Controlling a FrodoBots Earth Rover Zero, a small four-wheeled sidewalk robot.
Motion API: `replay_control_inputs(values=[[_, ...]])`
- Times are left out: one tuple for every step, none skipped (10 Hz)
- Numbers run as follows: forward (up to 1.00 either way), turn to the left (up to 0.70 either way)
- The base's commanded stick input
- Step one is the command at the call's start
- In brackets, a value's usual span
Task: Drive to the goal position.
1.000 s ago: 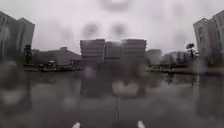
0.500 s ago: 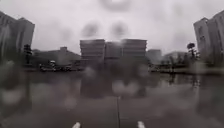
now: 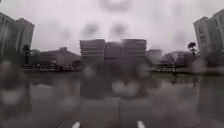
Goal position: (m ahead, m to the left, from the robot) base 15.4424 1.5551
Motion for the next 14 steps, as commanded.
replay_control_inputs(values=[[0.70,0.00],[0.70,0.00],[0.70,0.00],[0.70,0.00],[0.70,0.00],[0.70,0.00],[0.70,0.00],[0.70,0.00],[0.70,0.00],[0.70,0.00],[0.70,0.00],[0.70,0.00],[0.70,0.00],[0.70,0.00]])
